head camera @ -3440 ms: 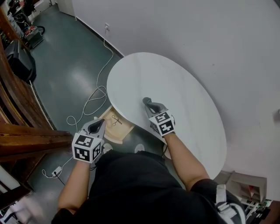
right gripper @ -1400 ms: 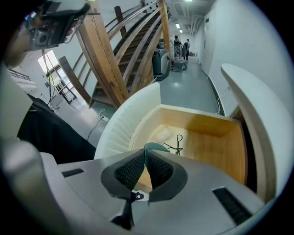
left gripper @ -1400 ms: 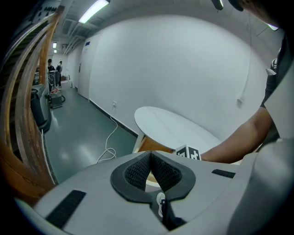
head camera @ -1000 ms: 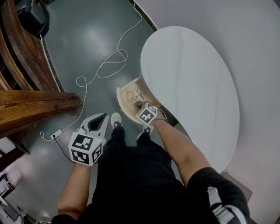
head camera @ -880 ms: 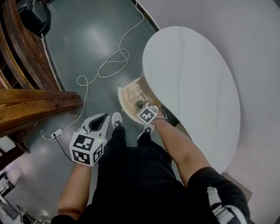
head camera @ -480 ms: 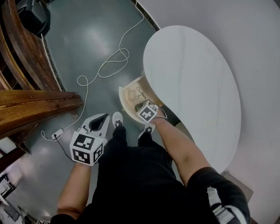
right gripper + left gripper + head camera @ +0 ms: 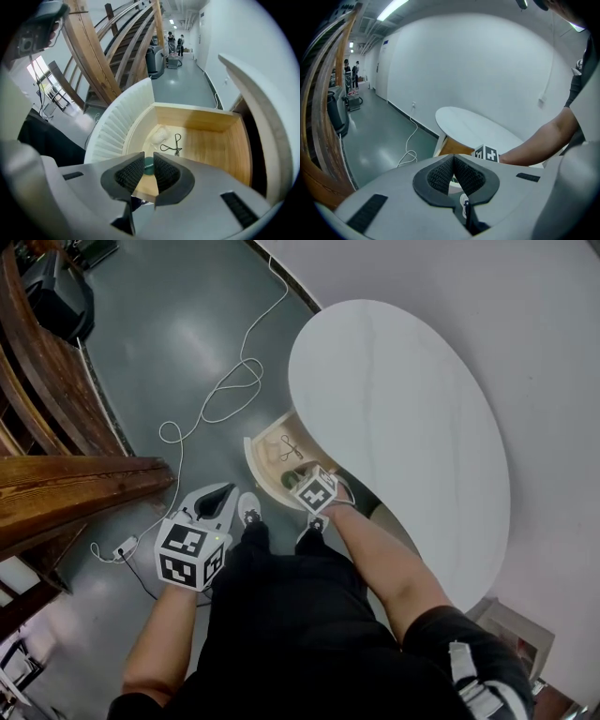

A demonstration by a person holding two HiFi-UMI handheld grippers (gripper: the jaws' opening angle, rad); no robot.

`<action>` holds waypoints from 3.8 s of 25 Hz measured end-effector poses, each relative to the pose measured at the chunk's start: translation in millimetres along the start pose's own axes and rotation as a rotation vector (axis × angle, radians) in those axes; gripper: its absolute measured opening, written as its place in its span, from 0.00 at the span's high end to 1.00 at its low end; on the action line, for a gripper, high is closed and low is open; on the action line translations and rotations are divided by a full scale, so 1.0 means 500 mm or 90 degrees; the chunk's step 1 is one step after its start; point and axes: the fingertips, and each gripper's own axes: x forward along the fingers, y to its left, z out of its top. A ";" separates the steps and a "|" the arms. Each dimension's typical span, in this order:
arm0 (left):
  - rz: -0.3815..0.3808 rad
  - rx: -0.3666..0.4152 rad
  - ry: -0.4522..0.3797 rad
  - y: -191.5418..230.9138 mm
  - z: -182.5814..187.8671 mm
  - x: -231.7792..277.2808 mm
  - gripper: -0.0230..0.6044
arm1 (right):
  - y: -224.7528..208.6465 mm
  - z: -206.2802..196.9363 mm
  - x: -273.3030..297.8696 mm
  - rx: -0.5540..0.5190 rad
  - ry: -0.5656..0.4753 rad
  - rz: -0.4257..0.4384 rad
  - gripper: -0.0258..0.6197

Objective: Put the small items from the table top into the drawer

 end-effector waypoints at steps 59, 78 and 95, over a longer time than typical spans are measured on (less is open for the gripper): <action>-0.141 0.199 -0.142 -0.348 0.276 0.034 0.94 | -0.039 0.042 -0.800 0.254 -0.575 -0.184 0.95; -0.126 0.199 -0.150 -0.340 0.288 0.027 0.94 | -0.049 0.048 -0.794 0.245 -0.572 -0.172 0.95; -0.123 0.193 -0.145 -0.332 0.292 0.038 0.94 | -0.059 0.059 -0.784 0.246 -0.571 -0.161 0.95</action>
